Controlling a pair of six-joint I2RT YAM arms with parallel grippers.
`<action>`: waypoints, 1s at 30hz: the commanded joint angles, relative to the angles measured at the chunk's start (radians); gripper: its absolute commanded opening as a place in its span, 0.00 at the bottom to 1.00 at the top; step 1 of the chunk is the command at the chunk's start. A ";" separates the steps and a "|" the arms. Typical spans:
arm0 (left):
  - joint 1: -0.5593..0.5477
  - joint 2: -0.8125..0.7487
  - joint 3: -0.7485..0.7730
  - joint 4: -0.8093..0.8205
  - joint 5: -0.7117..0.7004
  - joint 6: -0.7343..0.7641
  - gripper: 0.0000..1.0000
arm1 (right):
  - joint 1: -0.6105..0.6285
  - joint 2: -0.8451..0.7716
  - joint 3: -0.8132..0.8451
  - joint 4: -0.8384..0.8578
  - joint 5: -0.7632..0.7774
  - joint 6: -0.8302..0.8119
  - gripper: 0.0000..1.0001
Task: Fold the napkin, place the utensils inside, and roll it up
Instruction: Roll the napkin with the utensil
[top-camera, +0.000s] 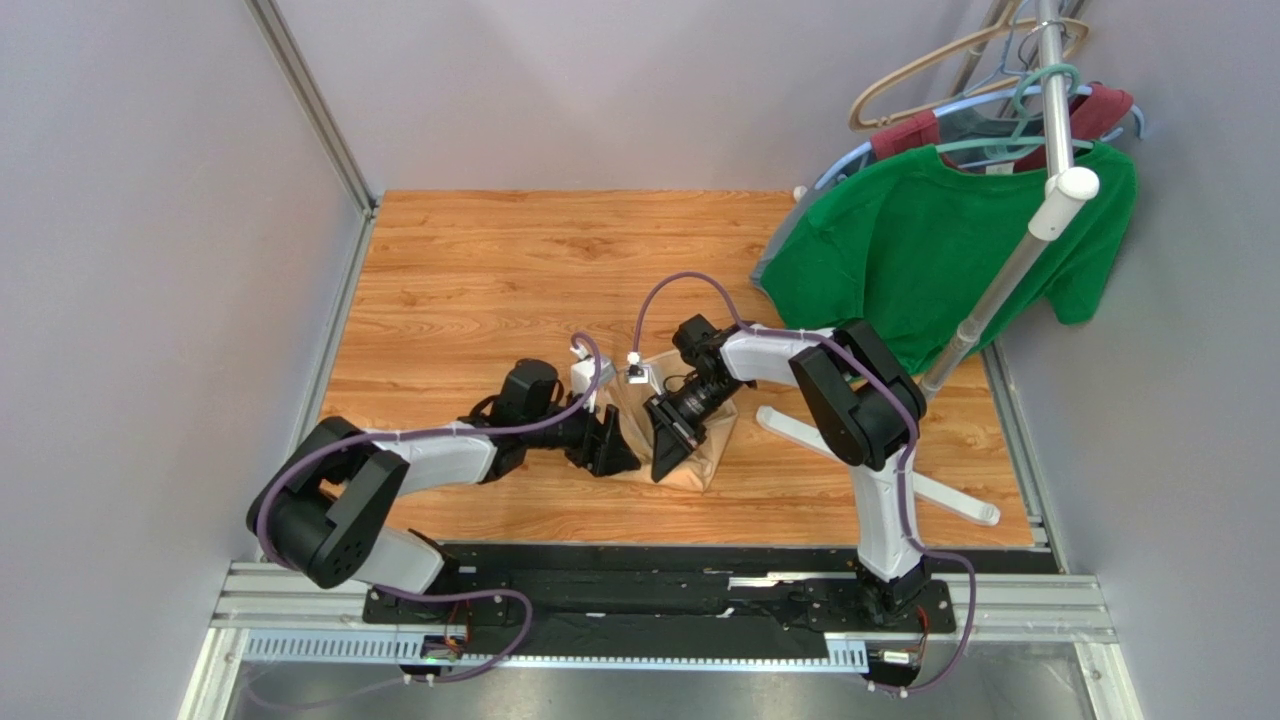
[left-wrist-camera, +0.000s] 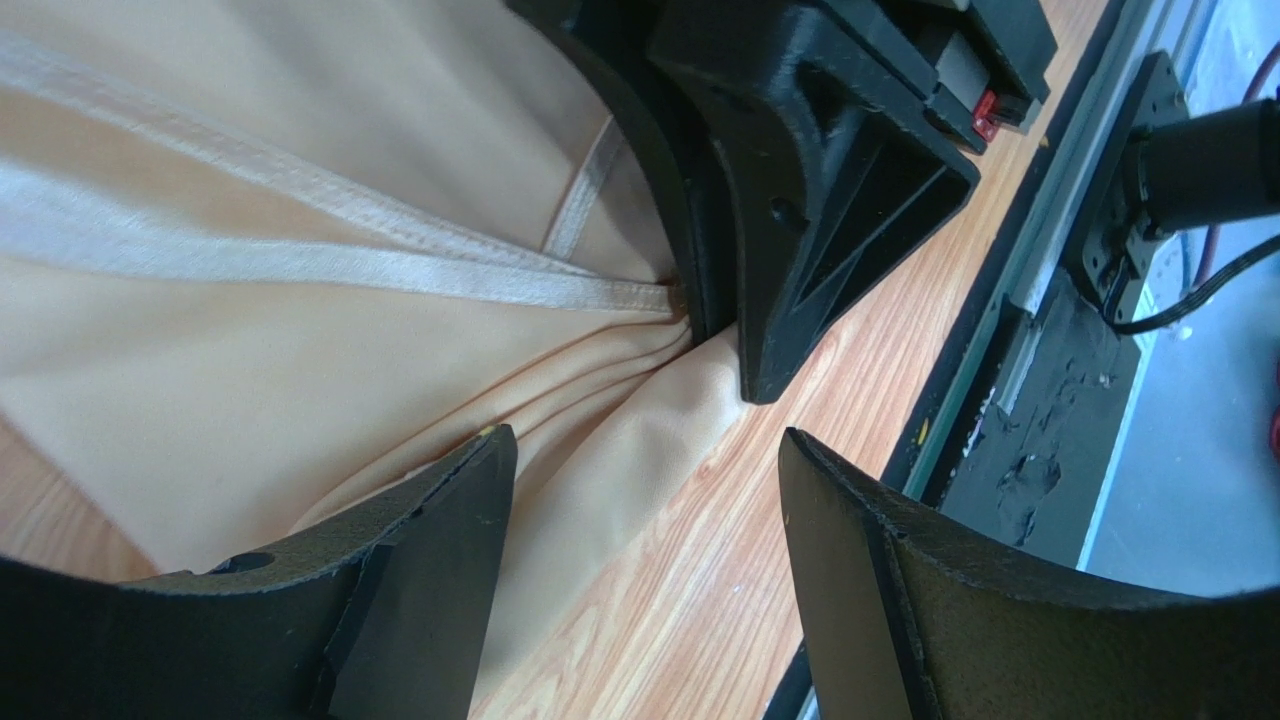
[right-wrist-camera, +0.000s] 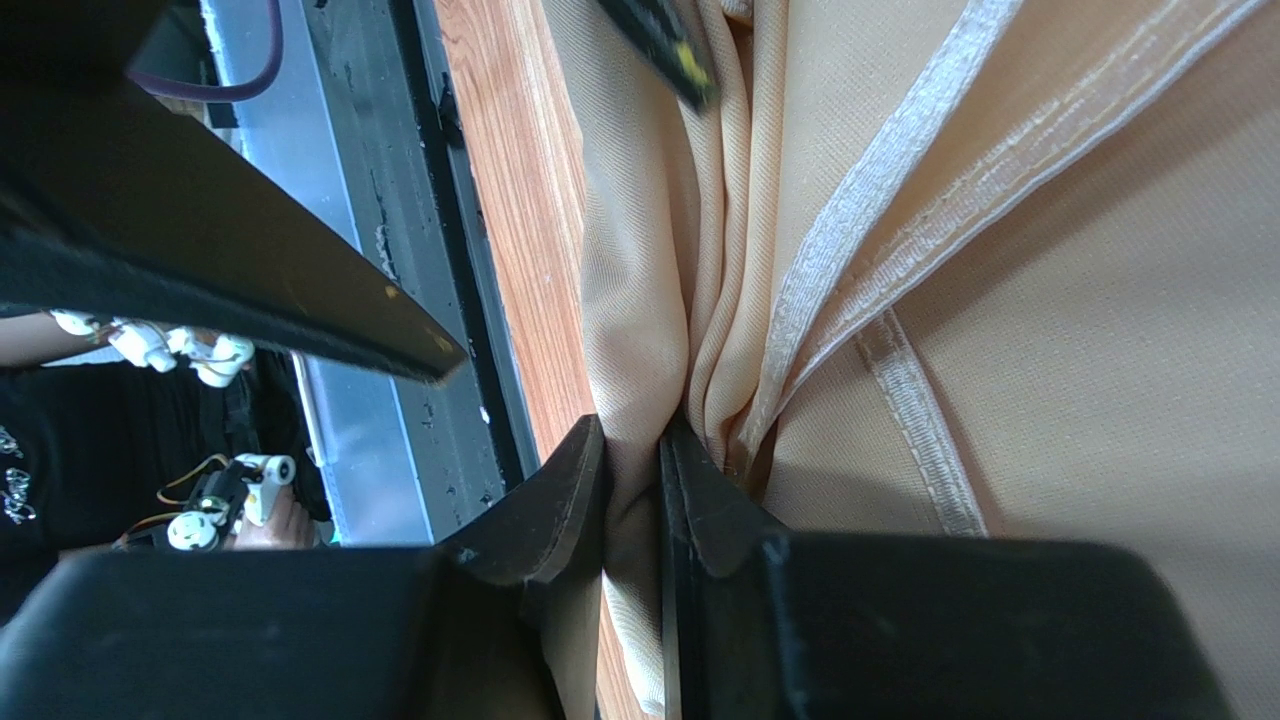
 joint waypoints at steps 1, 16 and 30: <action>-0.035 0.037 0.067 0.040 0.016 0.069 0.73 | -0.008 0.054 0.002 0.007 0.078 -0.028 0.00; -0.099 0.129 0.116 -0.063 -0.018 0.100 0.62 | -0.048 0.087 0.005 0.016 0.033 -0.014 0.00; -0.154 0.140 0.095 -0.160 -0.068 0.066 0.35 | -0.091 0.090 0.010 0.058 0.020 0.038 0.00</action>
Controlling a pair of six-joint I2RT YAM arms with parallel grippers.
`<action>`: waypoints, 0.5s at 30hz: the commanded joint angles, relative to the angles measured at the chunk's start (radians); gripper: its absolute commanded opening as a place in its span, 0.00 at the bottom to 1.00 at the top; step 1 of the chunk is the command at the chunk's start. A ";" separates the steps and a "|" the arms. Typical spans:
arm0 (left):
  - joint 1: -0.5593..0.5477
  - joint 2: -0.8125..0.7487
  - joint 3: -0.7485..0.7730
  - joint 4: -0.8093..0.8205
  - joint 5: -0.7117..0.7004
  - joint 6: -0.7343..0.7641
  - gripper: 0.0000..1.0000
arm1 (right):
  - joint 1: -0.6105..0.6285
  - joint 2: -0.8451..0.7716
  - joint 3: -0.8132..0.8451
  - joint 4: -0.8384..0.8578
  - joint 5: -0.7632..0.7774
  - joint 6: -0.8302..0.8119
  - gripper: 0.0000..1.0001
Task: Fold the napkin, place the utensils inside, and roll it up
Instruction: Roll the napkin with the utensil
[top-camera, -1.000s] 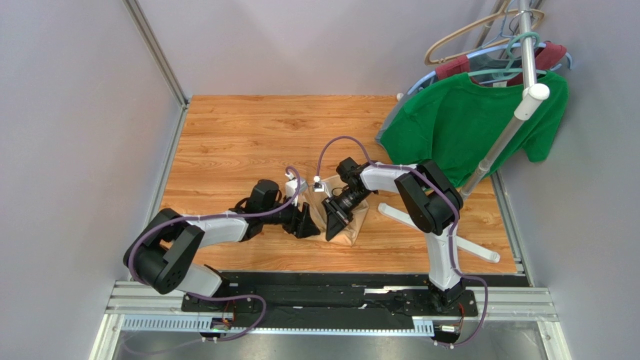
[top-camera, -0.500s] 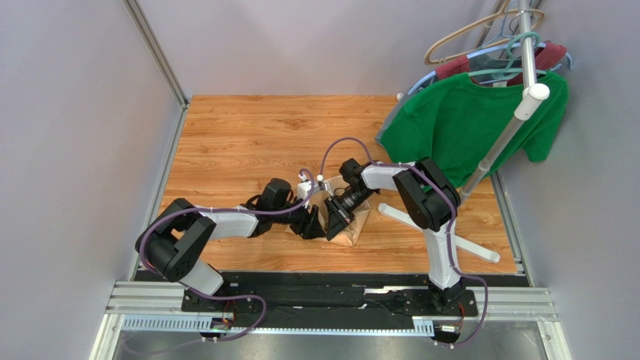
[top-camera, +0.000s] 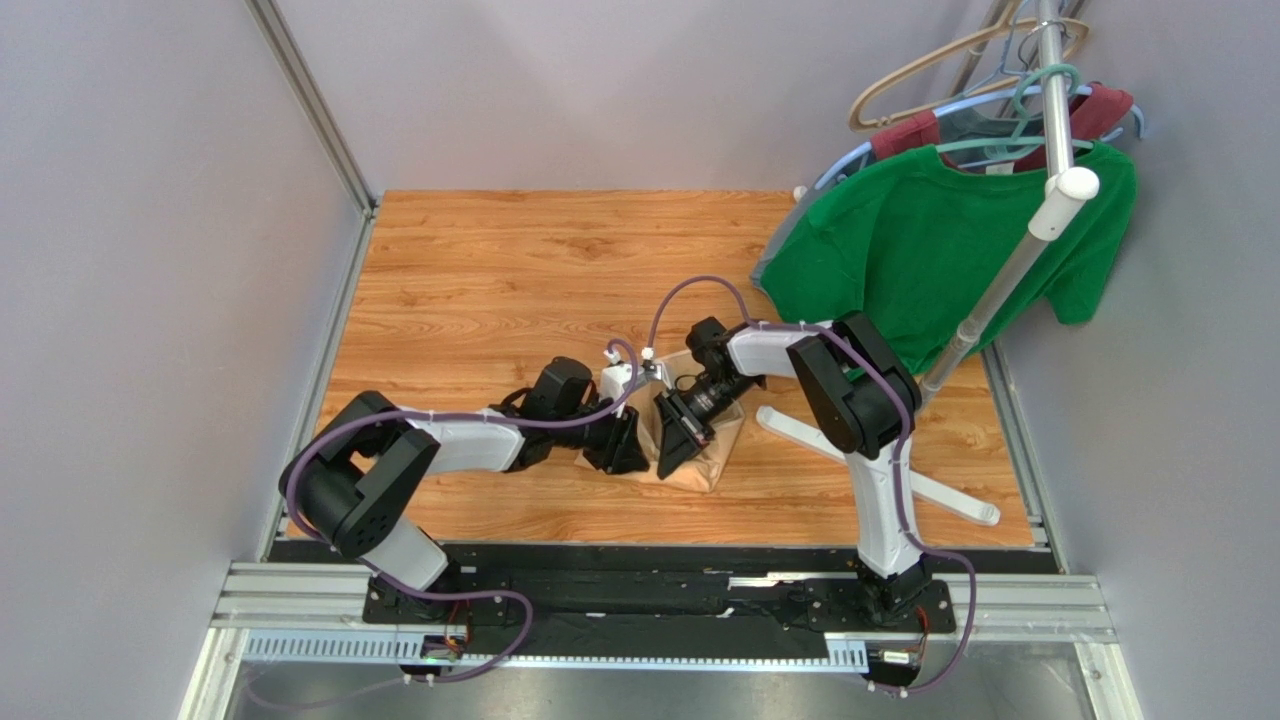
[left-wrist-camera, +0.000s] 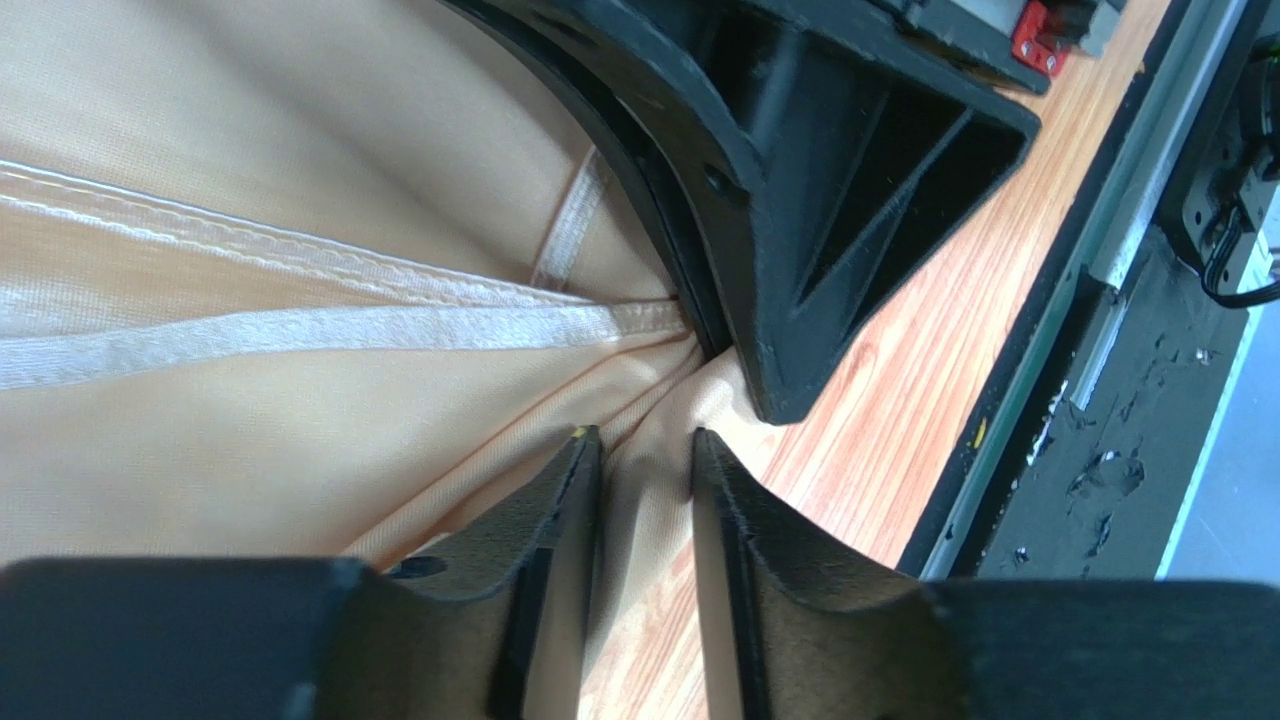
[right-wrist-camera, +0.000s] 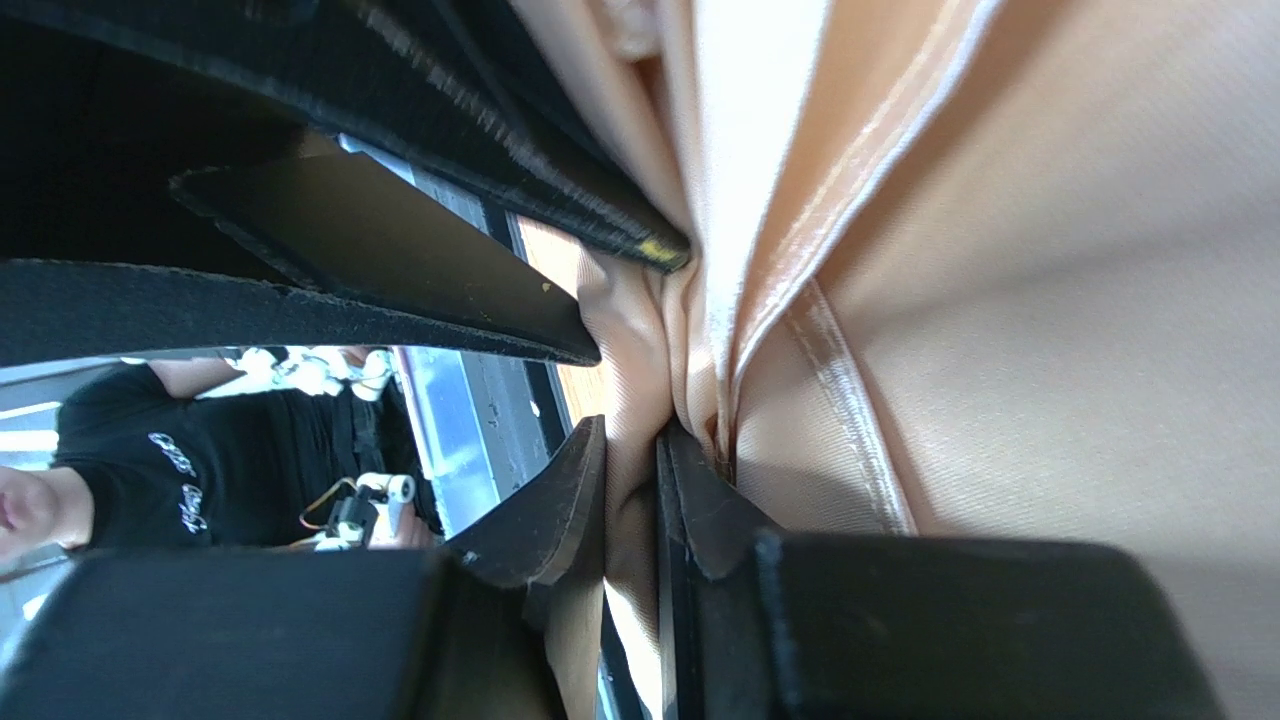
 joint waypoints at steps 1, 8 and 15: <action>-0.038 -0.003 -0.030 -0.081 0.012 -0.019 0.34 | -0.028 0.030 0.002 0.104 0.110 -0.006 0.00; -0.051 0.033 -0.049 -0.095 -0.026 -0.061 0.08 | -0.030 -0.048 -0.024 0.167 0.152 0.058 0.05; -0.051 0.058 -0.015 -0.152 -0.045 -0.048 0.02 | -0.030 -0.225 -0.096 0.275 0.335 0.138 0.34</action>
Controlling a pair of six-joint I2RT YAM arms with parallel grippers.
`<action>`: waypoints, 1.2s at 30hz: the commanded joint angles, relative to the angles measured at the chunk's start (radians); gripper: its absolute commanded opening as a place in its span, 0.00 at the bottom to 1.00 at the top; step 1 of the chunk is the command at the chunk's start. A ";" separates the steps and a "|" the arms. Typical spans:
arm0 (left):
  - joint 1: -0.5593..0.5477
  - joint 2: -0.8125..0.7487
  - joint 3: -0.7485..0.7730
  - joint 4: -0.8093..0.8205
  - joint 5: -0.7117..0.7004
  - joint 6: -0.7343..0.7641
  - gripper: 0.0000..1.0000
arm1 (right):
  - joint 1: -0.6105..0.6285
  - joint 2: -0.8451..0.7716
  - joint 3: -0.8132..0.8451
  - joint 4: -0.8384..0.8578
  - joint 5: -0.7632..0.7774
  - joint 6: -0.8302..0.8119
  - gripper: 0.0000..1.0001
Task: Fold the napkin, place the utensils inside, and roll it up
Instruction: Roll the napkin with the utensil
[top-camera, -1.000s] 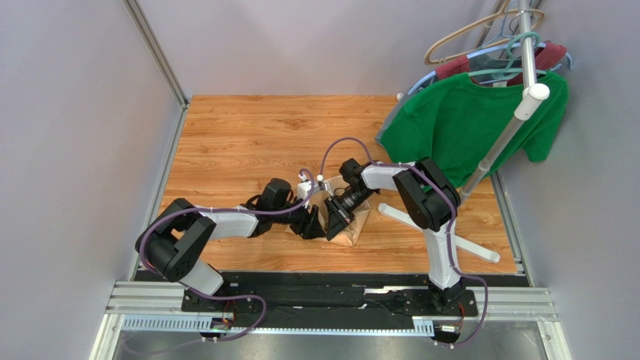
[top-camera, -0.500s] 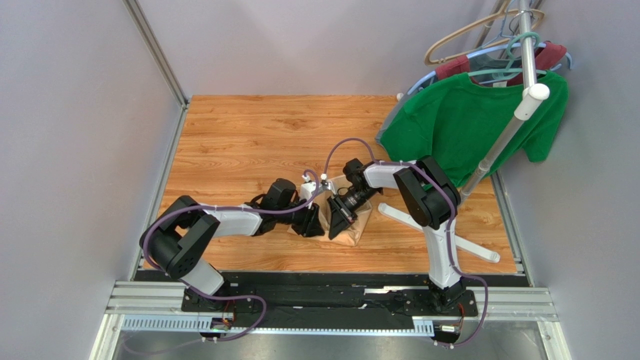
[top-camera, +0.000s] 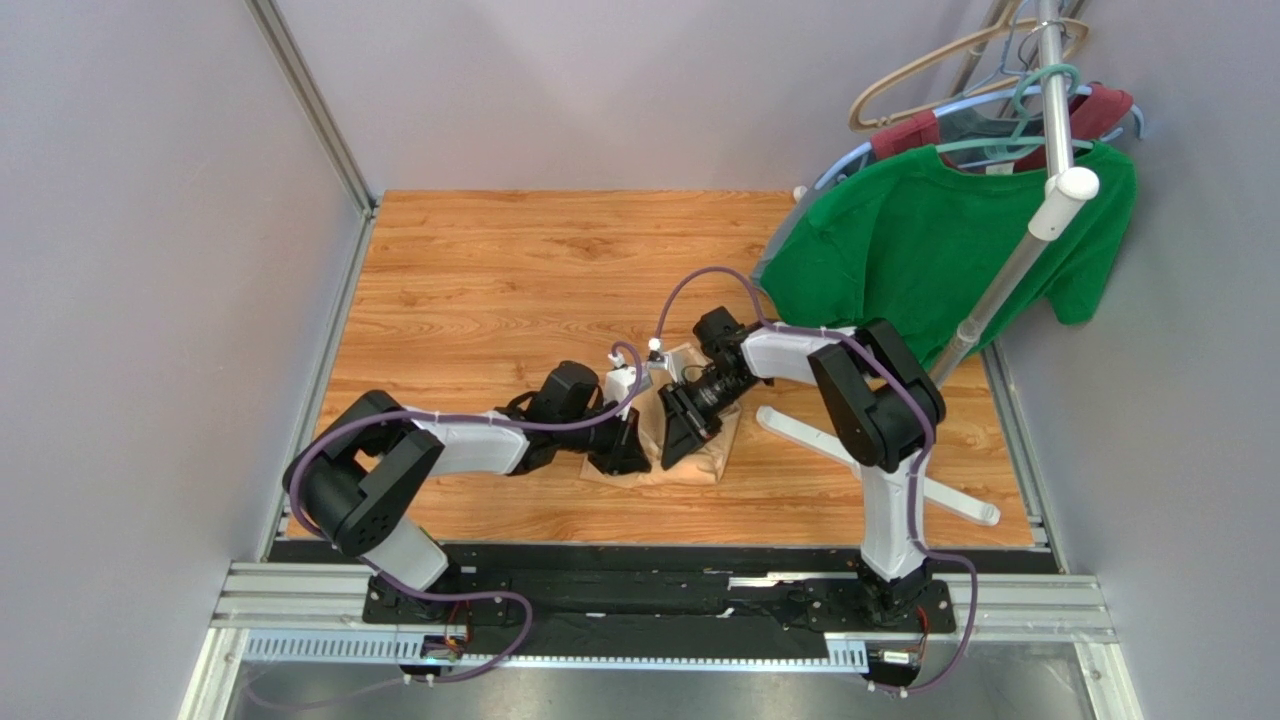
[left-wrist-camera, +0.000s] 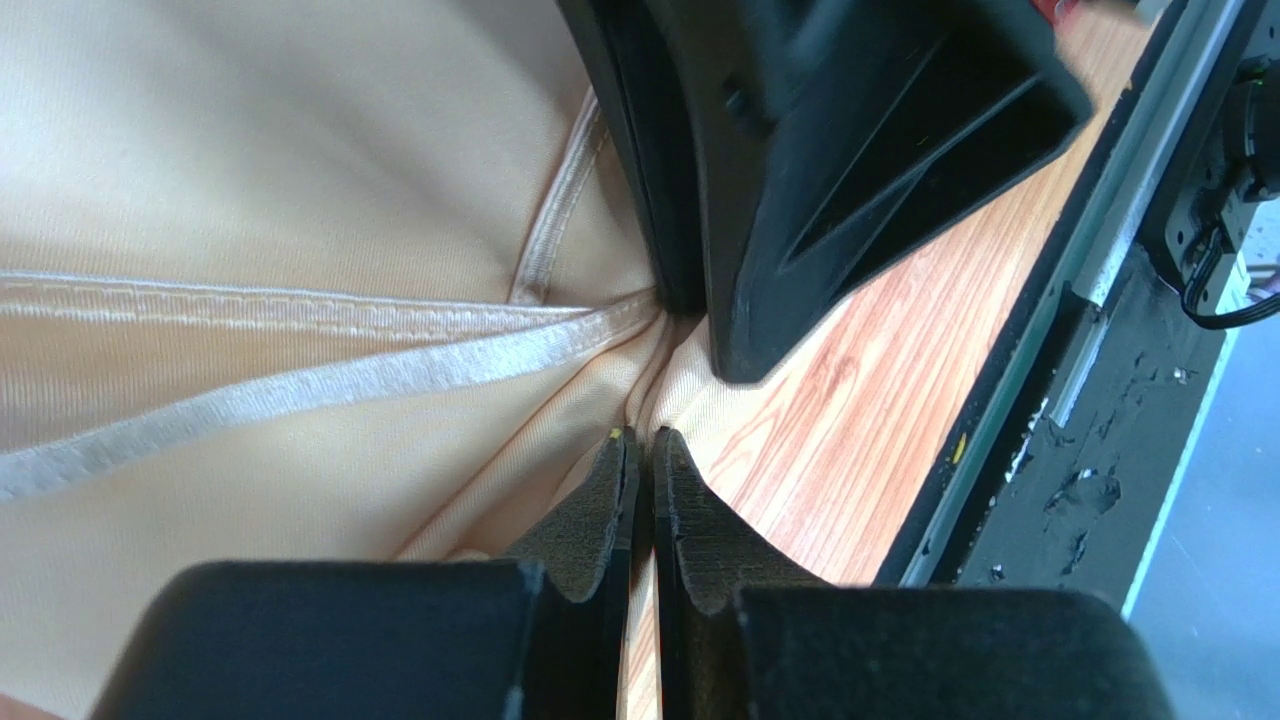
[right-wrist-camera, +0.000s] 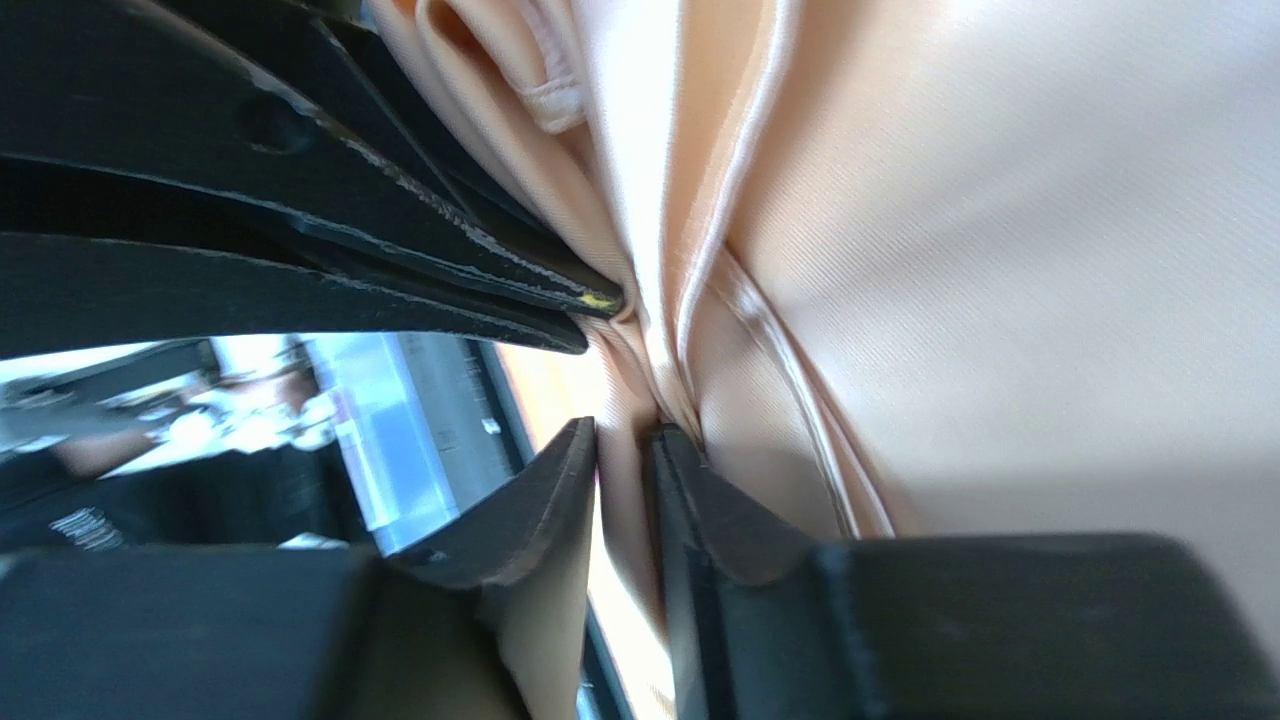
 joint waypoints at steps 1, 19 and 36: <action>-0.019 0.052 -0.010 -0.167 -0.013 0.008 0.02 | -0.017 -0.160 -0.047 0.185 0.238 0.044 0.36; -0.017 0.144 0.066 -0.233 0.029 -0.018 0.01 | 0.190 -0.632 -0.467 0.510 0.620 0.008 0.61; 0.026 0.165 0.113 -0.329 0.064 -0.030 0.01 | 0.417 -0.560 -0.421 0.438 0.904 -0.054 0.62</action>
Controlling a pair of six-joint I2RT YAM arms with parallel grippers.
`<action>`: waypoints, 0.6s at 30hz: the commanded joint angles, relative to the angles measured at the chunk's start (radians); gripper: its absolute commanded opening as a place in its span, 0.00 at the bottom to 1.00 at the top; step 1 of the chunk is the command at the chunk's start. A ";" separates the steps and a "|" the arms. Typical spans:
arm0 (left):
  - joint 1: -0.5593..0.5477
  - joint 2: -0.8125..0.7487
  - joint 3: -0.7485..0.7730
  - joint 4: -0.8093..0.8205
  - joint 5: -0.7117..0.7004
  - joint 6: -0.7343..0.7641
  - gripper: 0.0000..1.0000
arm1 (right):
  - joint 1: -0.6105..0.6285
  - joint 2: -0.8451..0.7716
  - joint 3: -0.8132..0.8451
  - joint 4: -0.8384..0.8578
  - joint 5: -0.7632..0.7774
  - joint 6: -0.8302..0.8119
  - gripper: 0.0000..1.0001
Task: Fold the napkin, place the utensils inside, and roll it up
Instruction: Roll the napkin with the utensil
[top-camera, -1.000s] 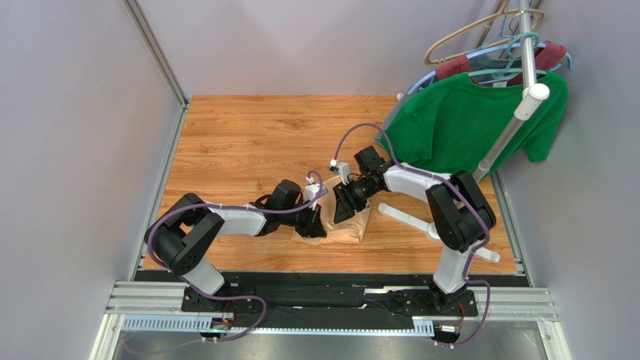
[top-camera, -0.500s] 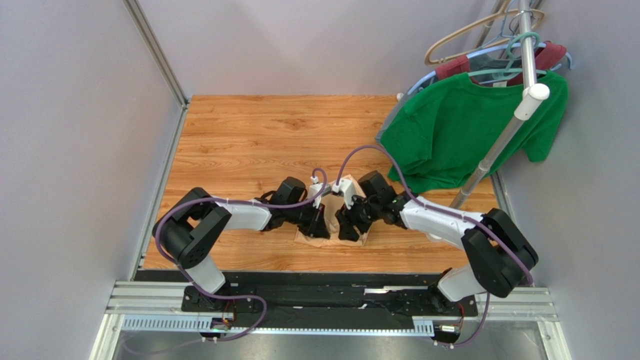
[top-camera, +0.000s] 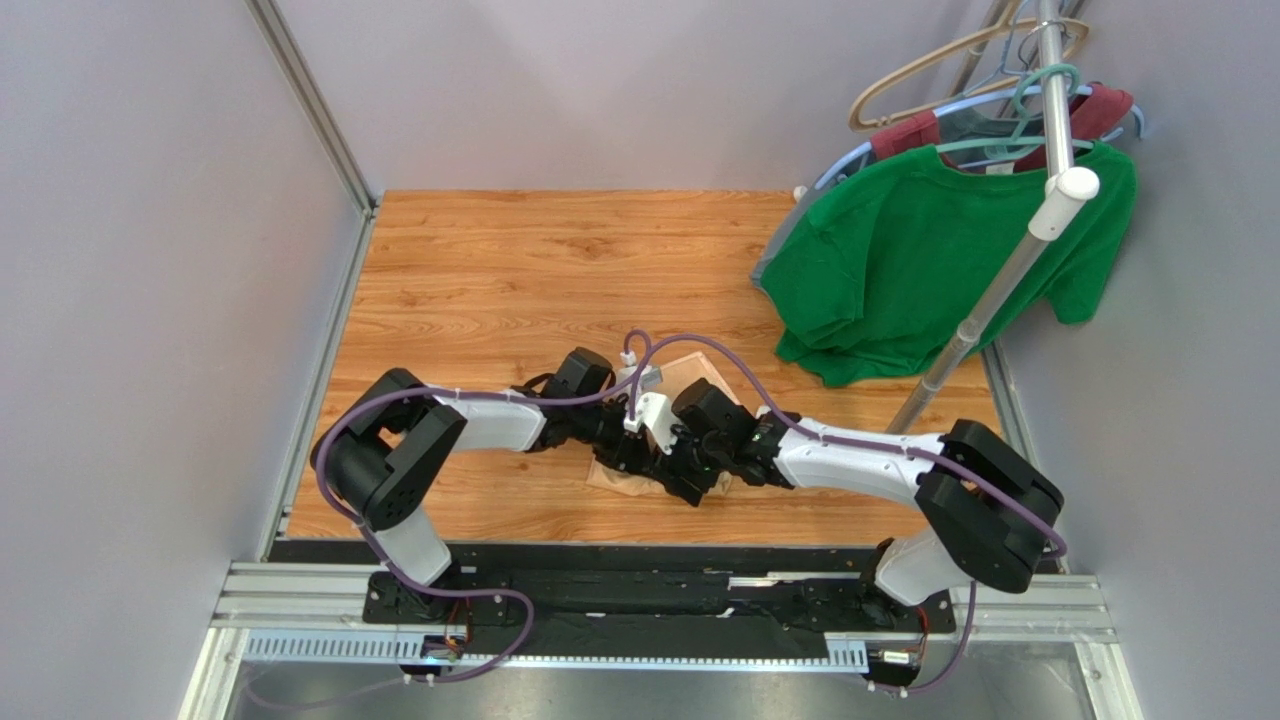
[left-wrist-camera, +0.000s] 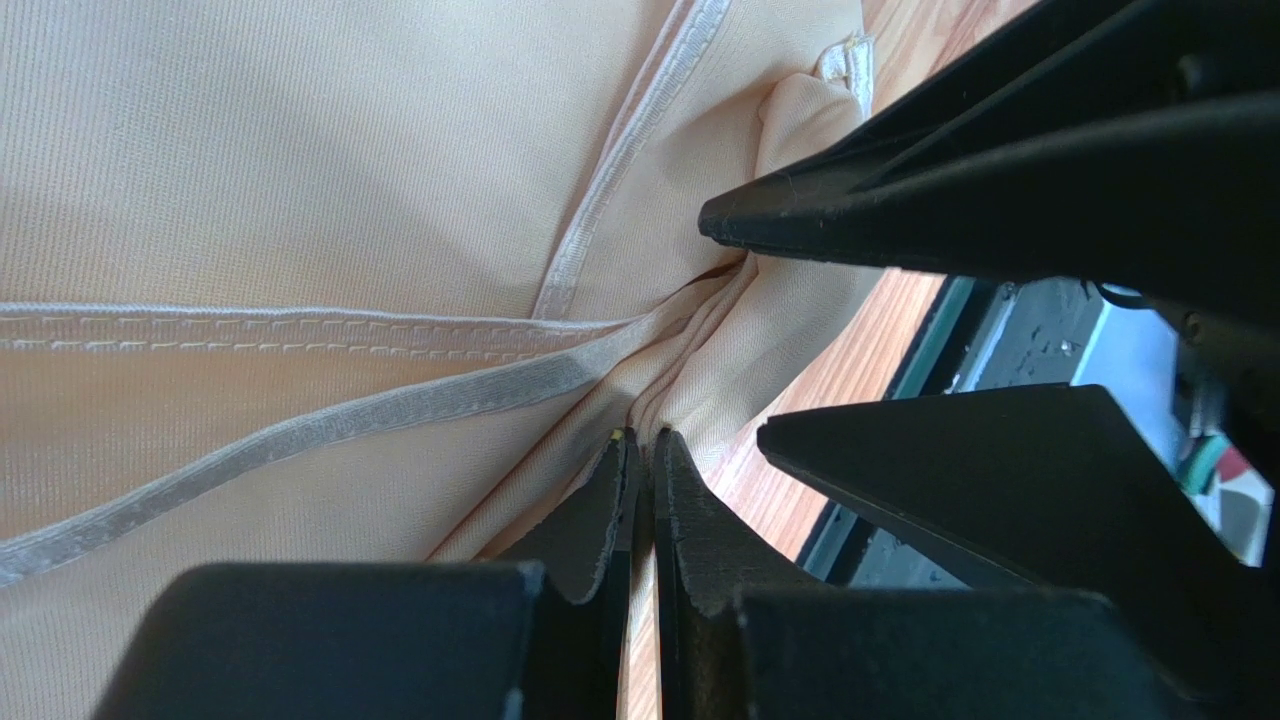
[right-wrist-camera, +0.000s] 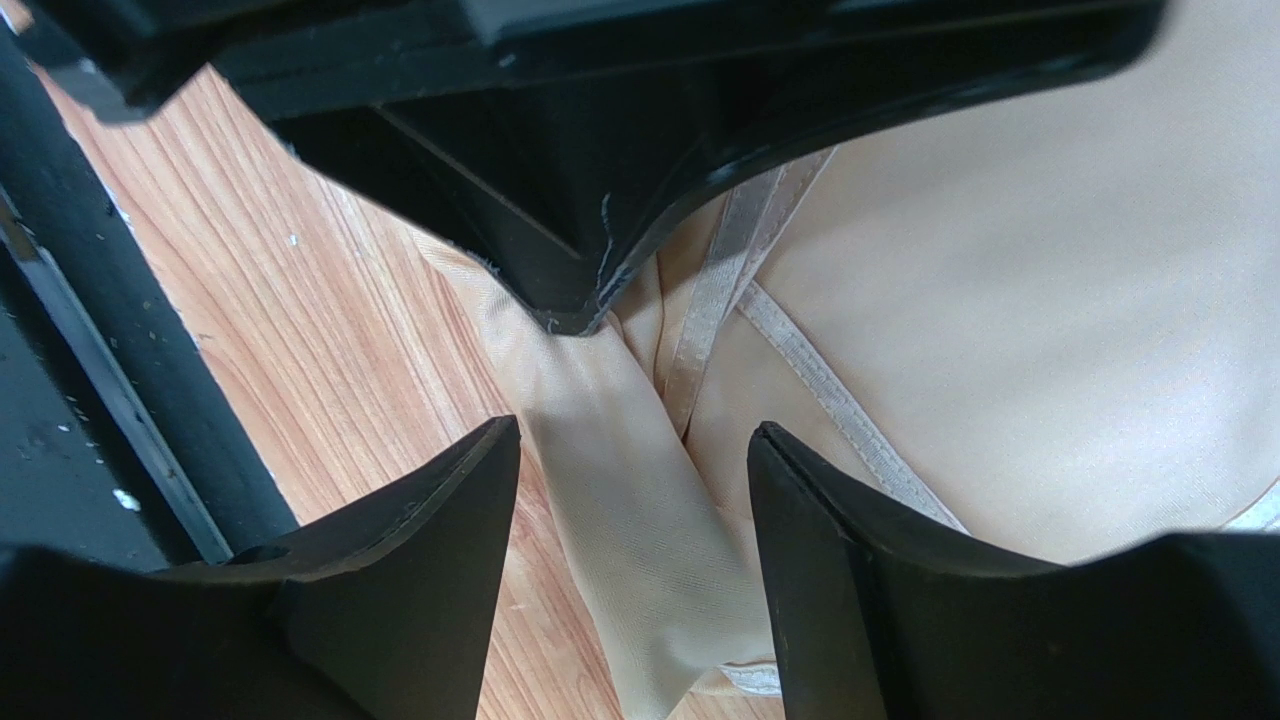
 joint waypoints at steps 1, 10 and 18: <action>0.010 0.049 -0.020 -0.158 -0.062 0.027 0.01 | 0.027 0.015 0.047 -0.004 0.067 -0.027 0.61; 0.026 0.038 -0.020 -0.162 -0.047 0.017 0.01 | 0.069 0.105 0.102 -0.083 0.110 -0.019 0.60; 0.033 0.027 -0.026 -0.142 -0.011 -0.004 0.01 | 0.096 0.168 0.131 -0.101 0.184 0.050 0.52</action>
